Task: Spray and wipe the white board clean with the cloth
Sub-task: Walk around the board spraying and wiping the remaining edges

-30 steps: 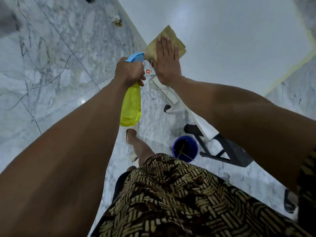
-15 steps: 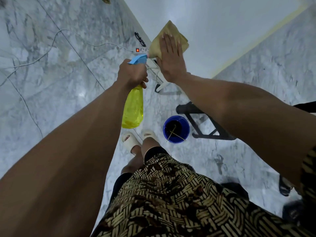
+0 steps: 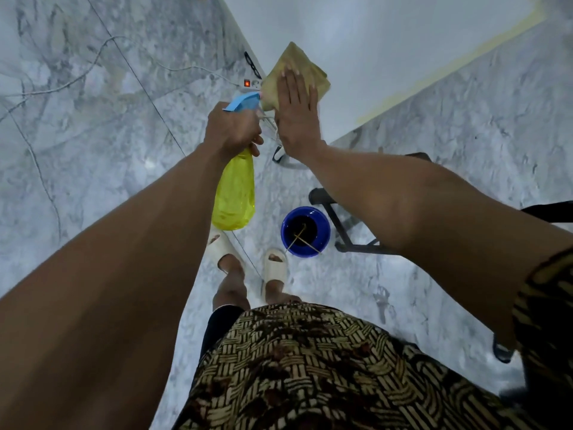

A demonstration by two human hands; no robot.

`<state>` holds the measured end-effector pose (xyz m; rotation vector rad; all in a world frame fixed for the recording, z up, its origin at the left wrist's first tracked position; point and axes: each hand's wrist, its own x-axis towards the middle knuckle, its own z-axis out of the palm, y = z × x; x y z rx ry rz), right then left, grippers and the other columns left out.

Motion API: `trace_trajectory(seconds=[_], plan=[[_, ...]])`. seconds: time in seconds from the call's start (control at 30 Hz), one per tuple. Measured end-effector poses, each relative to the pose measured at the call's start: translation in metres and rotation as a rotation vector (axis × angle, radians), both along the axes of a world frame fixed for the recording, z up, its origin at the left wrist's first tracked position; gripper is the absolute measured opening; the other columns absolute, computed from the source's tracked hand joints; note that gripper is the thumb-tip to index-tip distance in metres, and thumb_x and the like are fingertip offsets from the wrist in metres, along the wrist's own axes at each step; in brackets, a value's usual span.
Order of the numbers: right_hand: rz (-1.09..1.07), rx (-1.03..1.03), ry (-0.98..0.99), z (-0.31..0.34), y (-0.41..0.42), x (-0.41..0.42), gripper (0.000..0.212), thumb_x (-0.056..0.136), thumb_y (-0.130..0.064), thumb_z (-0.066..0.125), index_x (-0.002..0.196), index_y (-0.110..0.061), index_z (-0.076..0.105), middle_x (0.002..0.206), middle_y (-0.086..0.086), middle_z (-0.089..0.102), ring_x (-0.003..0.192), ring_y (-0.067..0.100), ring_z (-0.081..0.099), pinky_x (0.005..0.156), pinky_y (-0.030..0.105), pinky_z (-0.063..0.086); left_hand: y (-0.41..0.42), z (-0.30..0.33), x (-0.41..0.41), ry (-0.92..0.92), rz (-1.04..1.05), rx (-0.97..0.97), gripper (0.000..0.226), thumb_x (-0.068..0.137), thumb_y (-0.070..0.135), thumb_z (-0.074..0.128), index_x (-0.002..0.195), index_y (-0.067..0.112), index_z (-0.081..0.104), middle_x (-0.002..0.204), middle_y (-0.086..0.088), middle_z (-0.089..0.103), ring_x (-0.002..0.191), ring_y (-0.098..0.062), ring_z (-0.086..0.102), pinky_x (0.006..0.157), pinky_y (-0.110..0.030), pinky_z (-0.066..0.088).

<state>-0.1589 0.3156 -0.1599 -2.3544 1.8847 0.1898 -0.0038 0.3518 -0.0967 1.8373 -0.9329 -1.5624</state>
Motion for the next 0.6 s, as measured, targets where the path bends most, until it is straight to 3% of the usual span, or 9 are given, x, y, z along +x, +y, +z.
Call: trace_trajectory(seconds=[0.2, 0.33, 0.47, 0.53, 0.6], plan=[[0.032, 0.002, 0.013, 0.001, 0.027, -0.016, 0.063, 0.095, -0.019, 0.026, 0.156, -0.006, 0.014, 0.164, 0.010, 0.013, 0.153, 0.027, 0.009, 0.122, 0.045, 0.001, 0.026, -0.001, -0.009, 0.007, 0.013, 0.010, 0.027, 0.095, 0.007, 0.051, 0.115, -0.001, 0.067, 0.074, -0.017, 0.065, 0.064, -0.032, 0.069, 0.059, -0.043, 0.061], [0.034, -0.013, 0.001, -0.002, 0.050, -0.033, 0.069, 0.089, -0.021, 0.011, 0.155, -0.006, 0.018, 0.163, 0.011, 0.017, 0.152, 0.028, 0.013, 0.122, 0.045, 0.003, 0.038, 0.000, -0.018, 0.005, 0.005, 0.021, 0.051, 0.080, 0.011, 0.049, 0.123, -0.006, 0.068, 0.072, -0.015, 0.065, 0.065, -0.032, 0.070, 0.058, -0.042, 0.062], [0.044, 0.040, 0.001, 0.005, 0.059, -0.037, 0.076, 0.082, -0.021, 0.000, 0.156, -0.007, 0.012, 0.165, 0.010, 0.010, 0.153, 0.026, 0.007, 0.122, 0.042, 0.000, 0.047, 0.003, -0.031, 0.001, -0.019, -0.004, 0.047, 0.083, 0.009, 0.048, 0.121, -0.011, 0.069, 0.068, -0.015, 0.063, 0.066, -0.035, 0.070, 0.057, -0.042, 0.059], [0.030, 0.043, -0.012, 0.005, 0.068, -0.045, 0.073, 0.085, -0.020, 0.006, 0.156, -0.007, 0.012, 0.165, 0.010, 0.010, 0.153, 0.026, 0.007, 0.122, 0.041, -0.001, 0.052, 0.004, -0.039, 0.004, -0.030, -0.005, 0.038, 0.089, 0.008, 0.050, 0.117, -0.007, 0.070, 0.068, -0.014, 0.062, 0.064, -0.033, 0.069, 0.052, -0.038, 0.057], [0.059, 0.024, -0.022, 0.000, 0.083, -0.054, 0.070, 0.087, -0.020, 0.019, 0.156, -0.006, 0.016, 0.164, 0.012, 0.014, 0.152, 0.028, 0.011, 0.122, 0.044, 0.003, 0.054, 0.007, -0.045, 0.001, -0.029, -0.004, 0.022, 0.091, 0.005, 0.050, 0.097, -0.006, 0.068, 0.066, -0.014, 0.063, 0.060, -0.031, 0.068, 0.049, -0.036, 0.056]])
